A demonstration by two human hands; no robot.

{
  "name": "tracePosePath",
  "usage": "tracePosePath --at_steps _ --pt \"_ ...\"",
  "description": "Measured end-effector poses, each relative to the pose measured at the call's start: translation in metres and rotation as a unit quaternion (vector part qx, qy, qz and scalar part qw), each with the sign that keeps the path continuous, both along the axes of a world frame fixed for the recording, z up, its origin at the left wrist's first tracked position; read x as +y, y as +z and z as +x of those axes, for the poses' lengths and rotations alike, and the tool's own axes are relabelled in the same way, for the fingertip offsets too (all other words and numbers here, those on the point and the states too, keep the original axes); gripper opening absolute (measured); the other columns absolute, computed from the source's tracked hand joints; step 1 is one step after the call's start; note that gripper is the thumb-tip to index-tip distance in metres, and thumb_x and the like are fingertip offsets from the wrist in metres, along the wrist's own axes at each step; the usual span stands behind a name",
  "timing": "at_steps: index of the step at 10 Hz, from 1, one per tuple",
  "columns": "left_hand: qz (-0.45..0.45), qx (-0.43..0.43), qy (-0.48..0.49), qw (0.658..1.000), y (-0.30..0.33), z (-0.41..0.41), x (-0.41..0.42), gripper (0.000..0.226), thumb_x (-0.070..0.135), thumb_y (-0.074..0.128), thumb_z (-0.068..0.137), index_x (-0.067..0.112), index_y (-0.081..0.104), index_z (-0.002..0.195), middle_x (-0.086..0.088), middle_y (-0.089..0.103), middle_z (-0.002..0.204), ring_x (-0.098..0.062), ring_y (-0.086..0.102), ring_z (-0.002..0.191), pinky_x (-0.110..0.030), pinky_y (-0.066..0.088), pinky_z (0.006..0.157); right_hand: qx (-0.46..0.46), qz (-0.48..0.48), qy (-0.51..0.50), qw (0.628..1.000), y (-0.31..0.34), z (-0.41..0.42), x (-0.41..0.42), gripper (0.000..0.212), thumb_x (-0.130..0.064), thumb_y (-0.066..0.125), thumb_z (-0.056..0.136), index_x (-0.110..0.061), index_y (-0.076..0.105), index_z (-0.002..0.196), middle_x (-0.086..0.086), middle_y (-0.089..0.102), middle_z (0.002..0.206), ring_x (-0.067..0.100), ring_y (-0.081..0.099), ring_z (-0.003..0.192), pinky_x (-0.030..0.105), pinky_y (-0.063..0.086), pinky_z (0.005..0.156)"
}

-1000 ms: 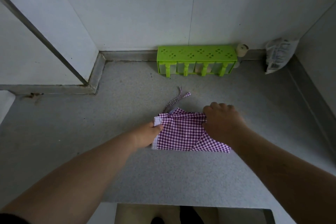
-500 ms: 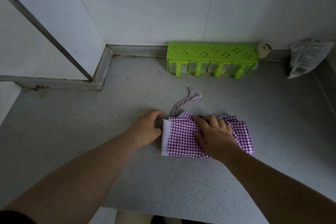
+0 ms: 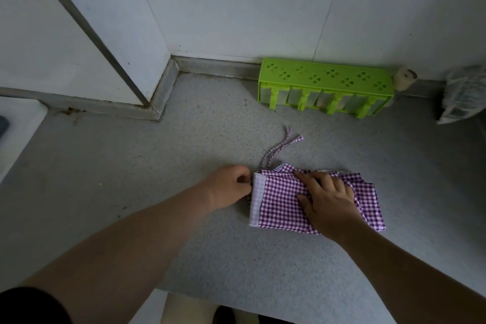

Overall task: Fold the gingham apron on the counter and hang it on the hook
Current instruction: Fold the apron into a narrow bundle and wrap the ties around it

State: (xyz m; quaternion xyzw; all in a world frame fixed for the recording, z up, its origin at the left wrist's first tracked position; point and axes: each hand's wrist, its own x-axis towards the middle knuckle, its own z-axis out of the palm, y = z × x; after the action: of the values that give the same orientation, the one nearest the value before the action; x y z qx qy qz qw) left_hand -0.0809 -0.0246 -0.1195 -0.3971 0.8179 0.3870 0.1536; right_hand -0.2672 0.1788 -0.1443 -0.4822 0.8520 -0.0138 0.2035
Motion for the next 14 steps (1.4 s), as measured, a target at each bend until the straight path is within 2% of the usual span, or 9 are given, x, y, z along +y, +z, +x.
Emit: tracePosePath --at_steps 3,4,6,7,8,9,11,12,14 --pt "0.152 0.093 0.187 0.966 0.007 -0.002 0.001 0.026 0.012 0.062 0.08 0.027 0.052 0.06 0.0 0.053 0.062 -0.02 0.05 0.069 -0.034 0.038 0.065 0.008 -0.003 -0.001 1.0 -0.001 -0.004 0.005 0.057 -0.063 0.027 0.101 -0.047 0.022 0.155 -0.004 0.039 0.154 0.026 0.037 0.14 0.052 0.027 0.118" --pt "0.15 0.076 0.208 0.963 0.01 0.002 -0.001 0.027 0.0 0.049 0.099 0.017 0.052 0.079 -0.007 0.053 0.073 -0.021 0.059 0.055 -0.023 0.044 0.044 0.012 -0.003 -0.002 1.0 -0.002 -0.004 0.004 0.057 -0.062 0.027 0.101 -0.047 0.022 0.155 -0.004 0.039 0.154 0.026 0.037 0.14 0.052 0.027 0.118" --pt "-0.052 -0.058 0.163 0.983 0.006 0.02 -0.034 0.025 0.018 0.048 0.106 0.012 0.069 0.116 -0.017 0.07 0.122 -0.034 0.065 0.109 -0.032 0.045 0.087 0.019 -0.001 -0.002 1.0 -0.004 -0.004 0.006 0.057 -0.063 0.026 0.101 -0.047 0.021 0.155 -0.003 0.039 0.155 0.027 0.037 0.14 0.052 0.027 0.117" --pt "-0.141 -0.095 0.055 0.984 0.01 0.034 -0.038 0.026 0.037 0.053 0.1 0.026 0.066 0.12 -0.008 0.065 0.129 -0.03 0.06 0.119 -0.038 0.047 0.102 0.021 0.0 -0.005 1.0 -0.004 -0.004 0.006 0.057 -0.063 0.026 0.101 -0.047 0.019 0.155 -0.003 0.038 0.155 0.027 0.036 0.14 0.052 0.026 0.117" --pt "-0.163 -0.081 -0.1 0.978 0.004 0.035 -0.015 0.065 0.059 0.065 0.085 0.038 0.05 0.144 0.005 0.05 0.143 -0.023 0.047 0.137 -0.042 0.037 0.115 0.026 -0.002 -0.004 1.0 -0.005 -0.003 0.007 0.056 -0.063 0.025 0.101 -0.048 0.018 0.155 -0.003 0.039 0.154 0.027 0.037 0.14 0.052 0.027 0.117" --pt "-0.154 -0.076 -0.083 0.982 -0.003 0.019 0.007 0.073 0.064 0.066 0.085 0.036 0.045 0.149 0.004 0.046 0.148 -0.024 0.042 0.141 -0.047 0.032 0.114 0.026 -0.005 -0.004 1.0 -0.005 -0.002 0.006 0.056 -0.063 0.025 0.101 -0.048 0.019 0.155 -0.003 0.04 0.154 0.027 0.037 0.14 0.053 0.027 0.117" --pt "-0.24 -0.114 -0.202 0.943 -0.001 0.003 0.016 0.031 0.039 0.059 0.101 0.017 0.066 0.121 -0.008 0.061 0.127 -0.027 0.057 0.119 -0.042 0.048 0.098 0.028 -0.004 -0.007 1.0 -0.004 -0.002 0.006 0.056 -0.061 0.026 0.101 -0.048 0.02 0.155 -0.003 0.038 0.154 0.027 0.036 0.14 0.051 0.025 0.118" --pt "-0.225 -0.096 -0.204 0.948 0.002 0.005 0.015 0.027 0.032 0.064 0.099 0.017 0.061 0.121 -0.007 0.07 0.114 -0.027 0.067 0.103 -0.039 0.054 0.087 0.025 -0.007 -0.005 1.0 -0.005 -0.003 0.007 0.057 -0.063 0.026 0.101 -0.048 0.021 0.155 -0.004 0.039 0.154 0.026 0.037 0.14 0.051 0.026 0.117" --pt "-0.221 -0.121 -0.226 0.941 0.006 0.012 0.006 0.032 0.029 0.057 0.103 0.017 0.052 0.133 -0.01 0.07 0.12 -0.031 0.068 0.111 -0.04 0.053 0.089 0.018 -0.004 -0.006 1.0 -0.004 -0.004 0.007 0.057 -0.063 0.026 0.1 -0.048 0.02 0.155 -0.004 0.037 0.155 0.026 0.036 0.14 0.051 0.026 0.117"
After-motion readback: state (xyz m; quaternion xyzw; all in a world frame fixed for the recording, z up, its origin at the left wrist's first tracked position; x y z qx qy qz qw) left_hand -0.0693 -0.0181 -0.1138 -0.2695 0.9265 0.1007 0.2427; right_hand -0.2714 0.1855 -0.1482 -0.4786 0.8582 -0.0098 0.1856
